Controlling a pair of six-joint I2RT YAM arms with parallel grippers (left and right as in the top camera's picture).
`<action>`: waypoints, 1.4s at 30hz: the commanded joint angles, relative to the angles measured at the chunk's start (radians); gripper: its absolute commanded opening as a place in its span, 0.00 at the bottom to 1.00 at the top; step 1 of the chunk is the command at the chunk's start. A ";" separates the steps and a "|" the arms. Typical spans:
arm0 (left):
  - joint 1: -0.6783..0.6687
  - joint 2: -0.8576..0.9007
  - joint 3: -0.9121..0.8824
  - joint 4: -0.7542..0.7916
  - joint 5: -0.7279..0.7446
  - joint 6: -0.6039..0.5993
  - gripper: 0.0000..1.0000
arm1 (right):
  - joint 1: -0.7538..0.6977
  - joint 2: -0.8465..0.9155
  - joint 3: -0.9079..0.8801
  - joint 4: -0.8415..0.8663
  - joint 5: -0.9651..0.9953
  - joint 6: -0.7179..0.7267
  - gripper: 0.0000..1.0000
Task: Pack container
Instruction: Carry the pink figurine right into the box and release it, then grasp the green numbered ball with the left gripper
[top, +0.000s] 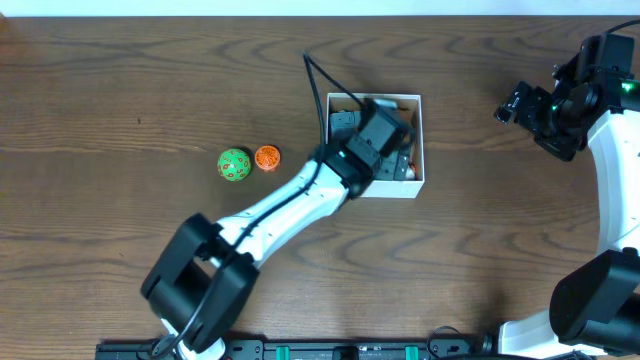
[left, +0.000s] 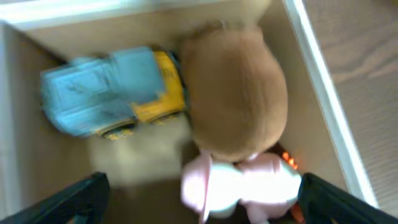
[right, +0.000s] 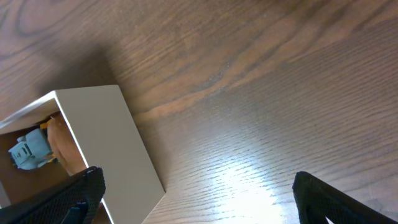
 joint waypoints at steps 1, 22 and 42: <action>0.076 -0.118 0.094 -0.099 -0.018 0.038 0.98 | 0.009 0.000 -0.006 0.000 -0.003 0.010 0.99; 0.672 0.038 0.098 -0.555 0.224 0.124 0.98 | 0.009 0.000 -0.006 0.017 -0.003 0.010 0.99; 0.673 0.188 0.098 -0.557 0.171 0.124 0.43 | 0.008 0.000 -0.006 0.014 0.004 0.002 0.99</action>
